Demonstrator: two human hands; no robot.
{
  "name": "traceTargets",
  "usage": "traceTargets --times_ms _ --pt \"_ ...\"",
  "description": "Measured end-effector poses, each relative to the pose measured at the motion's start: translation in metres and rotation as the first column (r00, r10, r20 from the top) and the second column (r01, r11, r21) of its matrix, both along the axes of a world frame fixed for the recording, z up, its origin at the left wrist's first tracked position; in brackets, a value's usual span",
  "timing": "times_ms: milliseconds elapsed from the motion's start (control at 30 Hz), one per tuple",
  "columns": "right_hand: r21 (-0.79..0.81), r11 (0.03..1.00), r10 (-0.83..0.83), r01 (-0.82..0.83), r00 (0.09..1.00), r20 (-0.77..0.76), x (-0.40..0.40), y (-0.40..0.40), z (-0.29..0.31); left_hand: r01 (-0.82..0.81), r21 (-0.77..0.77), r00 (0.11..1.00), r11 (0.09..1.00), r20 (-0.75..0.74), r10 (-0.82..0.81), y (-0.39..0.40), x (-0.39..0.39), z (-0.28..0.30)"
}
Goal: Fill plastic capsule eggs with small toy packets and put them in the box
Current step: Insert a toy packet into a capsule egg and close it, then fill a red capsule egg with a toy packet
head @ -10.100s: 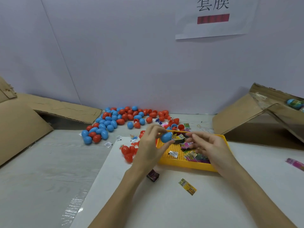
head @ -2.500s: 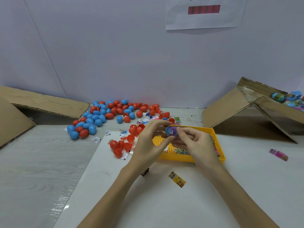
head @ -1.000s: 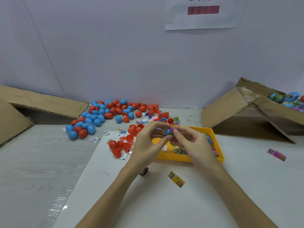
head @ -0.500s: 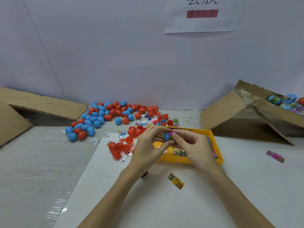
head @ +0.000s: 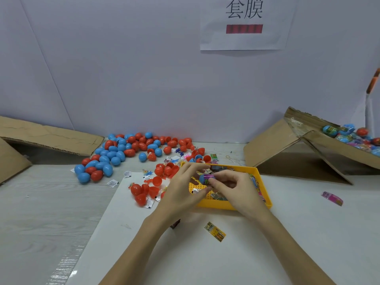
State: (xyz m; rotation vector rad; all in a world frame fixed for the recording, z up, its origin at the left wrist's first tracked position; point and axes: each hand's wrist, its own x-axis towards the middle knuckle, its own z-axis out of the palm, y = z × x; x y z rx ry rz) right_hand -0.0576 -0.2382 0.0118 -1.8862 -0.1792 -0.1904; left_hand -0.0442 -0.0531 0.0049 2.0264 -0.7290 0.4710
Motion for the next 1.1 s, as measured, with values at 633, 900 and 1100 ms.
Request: traceTargets --times_ms 633,900,1100 --pt "0.663 0.747 0.198 0.053 0.934 -0.297 0.029 -0.060 0.021 -0.540 -0.113 0.839 0.834 -0.154 0.522 0.041 0.022 0.002" --pt "0.423 0.905 0.090 0.035 0.958 -0.274 0.018 -0.027 0.000 -0.381 0.541 0.869 0.750 -0.067 0.489 0.065 0.022 -0.002" --pt "0.423 0.905 0.087 0.037 0.959 -0.270 0.016 -0.028 0.001 -0.352 0.625 0.904 0.697 0.034 0.425 0.061 0.020 -0.004"
